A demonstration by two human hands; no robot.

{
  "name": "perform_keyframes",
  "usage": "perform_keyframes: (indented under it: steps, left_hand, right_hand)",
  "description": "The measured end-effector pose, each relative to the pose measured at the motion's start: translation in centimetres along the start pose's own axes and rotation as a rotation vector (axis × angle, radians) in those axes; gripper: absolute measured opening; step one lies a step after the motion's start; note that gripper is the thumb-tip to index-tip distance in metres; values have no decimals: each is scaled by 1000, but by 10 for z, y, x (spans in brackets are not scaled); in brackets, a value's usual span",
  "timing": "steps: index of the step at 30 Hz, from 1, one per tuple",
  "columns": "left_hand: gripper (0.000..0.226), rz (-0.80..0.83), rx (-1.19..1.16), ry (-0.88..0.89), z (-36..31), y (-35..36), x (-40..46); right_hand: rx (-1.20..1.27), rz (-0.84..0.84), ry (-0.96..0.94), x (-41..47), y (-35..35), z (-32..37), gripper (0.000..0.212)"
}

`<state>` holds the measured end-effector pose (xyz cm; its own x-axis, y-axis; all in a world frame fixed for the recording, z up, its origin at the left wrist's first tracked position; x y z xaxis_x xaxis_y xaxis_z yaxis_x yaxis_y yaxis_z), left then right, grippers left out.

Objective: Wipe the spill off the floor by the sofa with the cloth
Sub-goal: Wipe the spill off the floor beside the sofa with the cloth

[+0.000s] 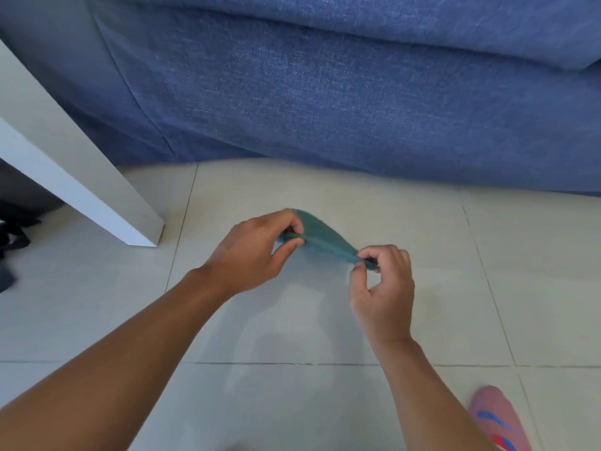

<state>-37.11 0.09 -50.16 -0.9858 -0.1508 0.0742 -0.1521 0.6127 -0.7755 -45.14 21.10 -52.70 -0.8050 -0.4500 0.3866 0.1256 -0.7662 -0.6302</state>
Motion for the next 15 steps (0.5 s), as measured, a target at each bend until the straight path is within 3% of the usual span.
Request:
perform_keyframes:
  steps: [7, 11, 15]
  left_hand:
    - [15, 297, 182, 123, 18, 37, -62]
    - [29, 194, 226, 75, 34, 40, -74]
    - [65, 148, 383, -152, 58, 34, -84]
  right_hand:
    - [-114, 198, 83, -65, 5, -16, 14]
    - [-204, 219, 136, -63, 26, -6, 21]
    - [-328, 484, 78, -43, 63, -1, 52]
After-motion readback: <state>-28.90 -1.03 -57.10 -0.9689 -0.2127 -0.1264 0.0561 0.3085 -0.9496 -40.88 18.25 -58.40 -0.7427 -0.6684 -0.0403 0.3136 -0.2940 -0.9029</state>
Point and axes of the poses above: each hand's wrist, its own x-axis towards the middle knuckle, its own y-axis out of the palm, z = x × y, the point moved 1 cm from there along x, towards the middle knuckle, and after that the axes turned 7 degrees about z, right-handed, at the moved point
